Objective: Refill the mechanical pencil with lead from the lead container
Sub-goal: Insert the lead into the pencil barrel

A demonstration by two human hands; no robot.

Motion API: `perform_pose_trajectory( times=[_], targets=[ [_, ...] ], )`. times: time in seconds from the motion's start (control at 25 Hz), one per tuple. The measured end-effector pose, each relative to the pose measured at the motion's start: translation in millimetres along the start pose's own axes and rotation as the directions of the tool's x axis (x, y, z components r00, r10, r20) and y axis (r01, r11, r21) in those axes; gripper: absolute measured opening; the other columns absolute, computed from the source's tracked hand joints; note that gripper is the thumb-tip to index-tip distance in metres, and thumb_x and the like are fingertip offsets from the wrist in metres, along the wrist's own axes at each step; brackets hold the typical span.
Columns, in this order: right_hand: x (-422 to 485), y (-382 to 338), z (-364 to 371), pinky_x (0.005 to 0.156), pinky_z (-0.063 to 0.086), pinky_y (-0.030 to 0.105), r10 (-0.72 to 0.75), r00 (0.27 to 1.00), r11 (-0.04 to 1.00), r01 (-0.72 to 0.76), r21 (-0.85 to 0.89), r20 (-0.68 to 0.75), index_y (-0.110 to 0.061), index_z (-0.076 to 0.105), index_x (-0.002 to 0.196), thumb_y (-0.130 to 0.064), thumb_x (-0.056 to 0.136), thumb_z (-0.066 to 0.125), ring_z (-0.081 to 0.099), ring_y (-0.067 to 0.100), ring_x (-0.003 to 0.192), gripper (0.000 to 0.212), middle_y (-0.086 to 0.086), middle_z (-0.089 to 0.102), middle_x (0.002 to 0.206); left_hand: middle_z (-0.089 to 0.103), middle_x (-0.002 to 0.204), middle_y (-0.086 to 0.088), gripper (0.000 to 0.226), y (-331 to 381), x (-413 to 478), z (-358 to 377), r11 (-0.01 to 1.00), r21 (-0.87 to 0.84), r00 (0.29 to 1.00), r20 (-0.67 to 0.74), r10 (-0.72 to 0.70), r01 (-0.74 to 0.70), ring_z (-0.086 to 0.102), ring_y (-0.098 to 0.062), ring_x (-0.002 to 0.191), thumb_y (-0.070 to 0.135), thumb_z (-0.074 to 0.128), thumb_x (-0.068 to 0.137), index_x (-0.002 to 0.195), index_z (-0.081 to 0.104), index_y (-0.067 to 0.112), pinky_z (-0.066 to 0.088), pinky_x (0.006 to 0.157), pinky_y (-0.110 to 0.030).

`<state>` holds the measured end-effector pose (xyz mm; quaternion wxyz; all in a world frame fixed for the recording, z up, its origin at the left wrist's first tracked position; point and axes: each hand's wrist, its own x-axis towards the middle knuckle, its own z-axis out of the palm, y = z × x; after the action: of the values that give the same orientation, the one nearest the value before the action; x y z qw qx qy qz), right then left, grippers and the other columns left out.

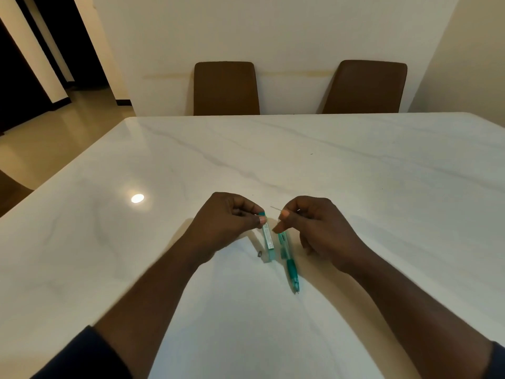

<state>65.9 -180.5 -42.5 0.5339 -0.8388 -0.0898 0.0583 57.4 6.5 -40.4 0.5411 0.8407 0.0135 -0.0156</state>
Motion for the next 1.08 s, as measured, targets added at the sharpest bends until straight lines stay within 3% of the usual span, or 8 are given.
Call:
perform_pose_trajectory(
  times=[0.12, 0.32, 0.52, 0.6, 0.68, 0.76, 0.88, 1.08],
  targets=[
    [-1.7, 0.0, 1.9, 0.046, 0.045, 0.024, -0.022, 0.997, 0.992, 0.03, -0.122, 0.073, -0.015, 0.07, 0.087, -0.024, 0.095, 0.058, 0.051, 0.002, 0.038, 0.017, -0.005, 0.078, 0.081, 0.078, 0.081, -0.006, 0.008, -0.5, -0.4, -4.9, 0.999, -0.026, 1.0, 0.005, -0.029, 0.029, 0.073, -0.023, 0.084, 0.017, 0.077, 0.078, 0.085, 0.078, 0.013, 0.058, 0.086, -0.046],
    [1.5, 4.6, -7.1, 0.059, 0.048, 0.02, -0.093, 0.996, 0.954, 0.092, -0.284, 0.009, -0.019, 0.07, 0.084, -0.023, 0.093, 0.059, 0.059, -0.003, 0.054, 0.015, -0.004, 0.075, 0.07, 0.079, 0.082, -0.003, 0.01, 1.2, -1.9, 6.8, 0.999, -0.041, 0.999, 0.03, -0.028, 0.029, 0.073, -0.009, 0.077, 0.018, 0.076, 0.079, 0.088, 0.077, 0.014, 0.059, 0.084, -0.038],
    [6.4, 8.1, -20.8, 0.061, 0.041, 0.019, -0.074, 0.996, 0.929, 0.051, -0.367, -0.05, -0.018, 0.07, 0.081, -0.021, 0.091, 0.06, 0.062, 0.003, 0.062, 0.014, -0.003, 0.074, 0.068, 0.078, 0.084, -0.002, 0.015, 2.8, -4.8, 27.7, 0.999, -0.029, 0.999, 0.037, 0.019, -0.018, 0.074, -0.013, 0.079, 0.021, 0.078, 0.077, 0.091, 0.077, 0.015, 0.06, 0.082, -0.039],
    [8.6, 10.4, -25.0, 0.062, 0.044, 0.021, -0.048, 0.996, 0.945, 0.023, -0.327, -0.069, -0.017, 0.071, 0.081, -0.019, 0.091, 0.06, 0.061, 0.002, 0.059, 0.014, -0.002, 0.075, 0.067, 0.078, 0.083, 0.0, 0.016, 1.7, -3.1, 33.9, 0.999, 0.012, 0.999, 0.012, 0.044, -0.044, 0.073, -0.014, 0.076, 0.025, 0.078, 0.076, 0.09, 0.078, 0.018, 0.061, 0.07, -0.036],
    [10.1, 12.8, -24.4, 0.065, 0.048, 0.024, -0.037, 0.997, 0.956, 0.014, -0.294, -0.075, -0.018, 0.071, 0.081, -0.02, 0.091, 0.061, 0.06, -0.001, 0.056, 0.015, -0.002, 0.075, 0.066, 0.077, 0.081, 0.004, 0.015, -0.5, -1.6, 39.3, 0.99, 0.104, 0.995, -0.013, 0.097, -0.095, 0.068, -0.007, 0.067, 0.03, 0.078, 0.075, 0.088, 0.078, 0.021, 0.052, 0.055, -0.025],
    [11.4, 14.5, -22.4, 0.068, 0.052, 0.027, -0.044, 0.995, 0.961, 0.018, -0.278, -0.087, -0.018, 0.071, 0.079, -0.022, 0.091, 0.061, 0.06, -0.004, 0.054, 0.016, -0.003, 0.074, 0.065, 0.075, 0.082, 0.009, 0.016, -2.8, 0.2, 44.0, 0.969, 0.21, 0.99, -0.02, 0.139, -0.132, 0.064, -0.001, 0.069, 0.035, 0.076, 0.074, 0.086, 0.078, 0.025, 0.046, 0.061, -0.019],
    [11.9, 14.9, -22.0, 0.067, 0.049, 0.027, -0.036, 0.993, 0.973, 0.009, -0.229, -0.115, -0.019, 0.07, 0.076, -0.022, 0.091, 0.061, 0.059, -0.004, 0.052, 0.018, -0.003, 0.074, 0.064, 0.074, 0.087, 0.01, 0.016, -3.3, 2.0, 45.7, 0.944, 0.307, 0.991, -0.005, 0.132, -0.124, 0.065, -0.006, 0.085, 0.036, 0.074, 0.075, 0.087, 0.078, 0.027, 0.053, 0.078, -0.027],
    [12.5, 15.4, -20.7, 0.068, 0.048, 0.027, 0.001, 0.992, 0.979, -0.026, -0.201, -0.127, -0.021, 0.07, 0.076, -0.023, 0.092, 0.06, 0.058, -0.003, 0.052, 0.019, -0.003, 0.074, 0.064, 0.073, 0.089, 0.012, 0.019, -4.0, 3.0, 46.8, 0.916, 0.379, 0.989, -0.018, 0.147, -0.129, 0.064, -0.007, 0.085, 0.044, 0.071, 0.077, 0.089, 0.076, 0.03, 0.055, 0.078, -0.03]
  ],
)
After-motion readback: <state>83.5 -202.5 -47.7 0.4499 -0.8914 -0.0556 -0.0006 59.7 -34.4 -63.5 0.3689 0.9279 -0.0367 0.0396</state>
